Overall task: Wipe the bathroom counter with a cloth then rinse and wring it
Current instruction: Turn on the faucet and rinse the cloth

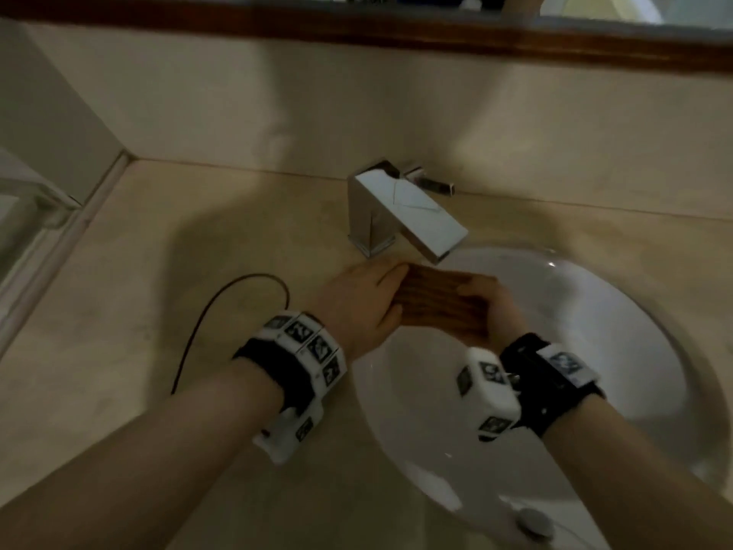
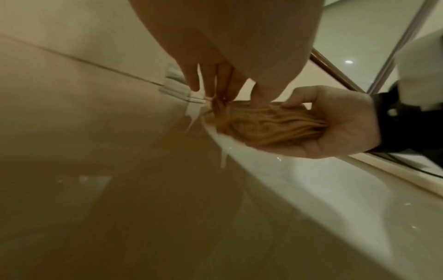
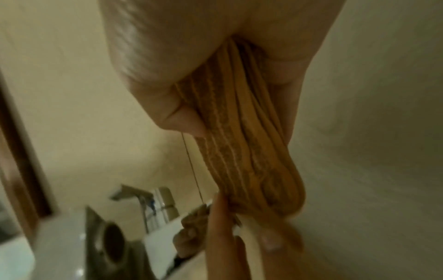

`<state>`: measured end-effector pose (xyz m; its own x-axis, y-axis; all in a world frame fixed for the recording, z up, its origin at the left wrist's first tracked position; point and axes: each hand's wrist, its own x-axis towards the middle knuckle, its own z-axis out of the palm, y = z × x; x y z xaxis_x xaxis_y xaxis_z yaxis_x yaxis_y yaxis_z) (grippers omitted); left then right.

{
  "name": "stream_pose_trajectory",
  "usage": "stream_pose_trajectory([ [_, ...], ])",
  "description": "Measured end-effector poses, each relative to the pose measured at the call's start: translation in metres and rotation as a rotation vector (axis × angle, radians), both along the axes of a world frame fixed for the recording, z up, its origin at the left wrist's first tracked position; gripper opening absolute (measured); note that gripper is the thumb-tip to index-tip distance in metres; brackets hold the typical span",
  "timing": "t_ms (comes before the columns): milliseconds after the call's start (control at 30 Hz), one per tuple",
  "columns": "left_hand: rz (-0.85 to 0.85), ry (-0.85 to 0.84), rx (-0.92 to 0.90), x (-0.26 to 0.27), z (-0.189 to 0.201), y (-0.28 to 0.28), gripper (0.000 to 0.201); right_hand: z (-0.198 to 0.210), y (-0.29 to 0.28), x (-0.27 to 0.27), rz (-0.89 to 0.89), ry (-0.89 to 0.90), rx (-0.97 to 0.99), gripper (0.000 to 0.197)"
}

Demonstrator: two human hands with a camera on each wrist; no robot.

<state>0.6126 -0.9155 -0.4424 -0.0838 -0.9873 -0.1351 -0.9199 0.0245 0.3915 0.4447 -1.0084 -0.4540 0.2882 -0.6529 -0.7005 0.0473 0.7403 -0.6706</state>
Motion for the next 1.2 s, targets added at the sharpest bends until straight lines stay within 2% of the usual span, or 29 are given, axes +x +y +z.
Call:
stream_pose_trajectory([
  [100, 0.043, -0.017, -0.003, -0.002, -0.010, -0.008, 0.065, 0.004, -0.012, -0.025, -0.074, -0.131, -0.025, 0.036],
  [200, 0.070, -0.044, -0.054, 0.002, -0.014, -0.005, 0.065, 0.000, -0.019, -0.044, -0.121, -0.077, -0.107, 0.034],
  [267, 0.060, -0.081, 0.006, 0.003, -0.014, -0.004, 0.069, -0.003, -0.019, -0.050, -0.135, -0.082, -0.168, 0.059],
  [300, 0.055, -0.089, 0.051, 0.004, -0.012, -0.005, 0.075, -0.001, -0.018, -0.049, -0.144, -0.079, -0.221, 0.058],
  [400, 0.041, -0.110, 0.148, 0.004, -0.007, -0.008, 0.088, 0.005, -0.015, -0.047, -0.231, 0.033, -0.441, 0.036],
  [500, 0.053, -0.096, 0.211, 0.003, 0.000, -0.009, 0.093, 0.013, -0.014, -0.032, -0.231, 0.079, -0.670, 0.028],
  [567, 0.052, -0.107, 0.206, 0.002, 0.003, -0.009, 0.093, 0.012, -0.014, -0.020, -0.176, 0.089, -0.806, 0.024],
  [633, 0.038, -0.119, 0.193, 0.001, 0.003, -0.009, 0.090, 0.007, -0.017, -0.007, -0.069, 0.153, -0.940, 0.031],
  [767, 0.002, -0.119, 0.151, 0.006, 0.001, -0.006, 0.088, -0.011, -0.012, 0.018, 0.243, 0.648, -1.185, 0.020],
  [833, -0.018, -0.120, 0.147, 0.008, 0.000, -0.005, 0.089, -0.017, 0.000, 0.032, 0.405, 0.815, -1.259, 0.028],
  [967, -0.049, -0.111, 0.135, 0.012, 0.000, -0.006, 0.094, -0.024, 0.012, 0.040, 0.681, 0.851, -1.363, 0.043],
  [1033, -0.070, -0.115, 0.144, 0.013, 0.002, -0.006, 0.091, -0.020, 0.002, 0.036, 0.583, 0.865, -1.270, 0.042],
  [1100, -0.076, -0.122, 0.154, 0.013, 0.004, -0.006, 0.090, -0.011, -0.006, 0.034, 0.468, 0.971, -1.162, 0.037],
  [1133, -0.073, -0.119, 0.164, 0.014, 0.005, -0.006, 0.090, -0.009, -0.007, 0.034, 0.473, 1.040, -1.154, 0.036],
  [1200, -0.071, -0.114, 0.183, 0.014, 0.007, -0.005, 0.090, -0.011, -0.001, 0.039, 0.541, 1.040, -1.199, 0.039],
])
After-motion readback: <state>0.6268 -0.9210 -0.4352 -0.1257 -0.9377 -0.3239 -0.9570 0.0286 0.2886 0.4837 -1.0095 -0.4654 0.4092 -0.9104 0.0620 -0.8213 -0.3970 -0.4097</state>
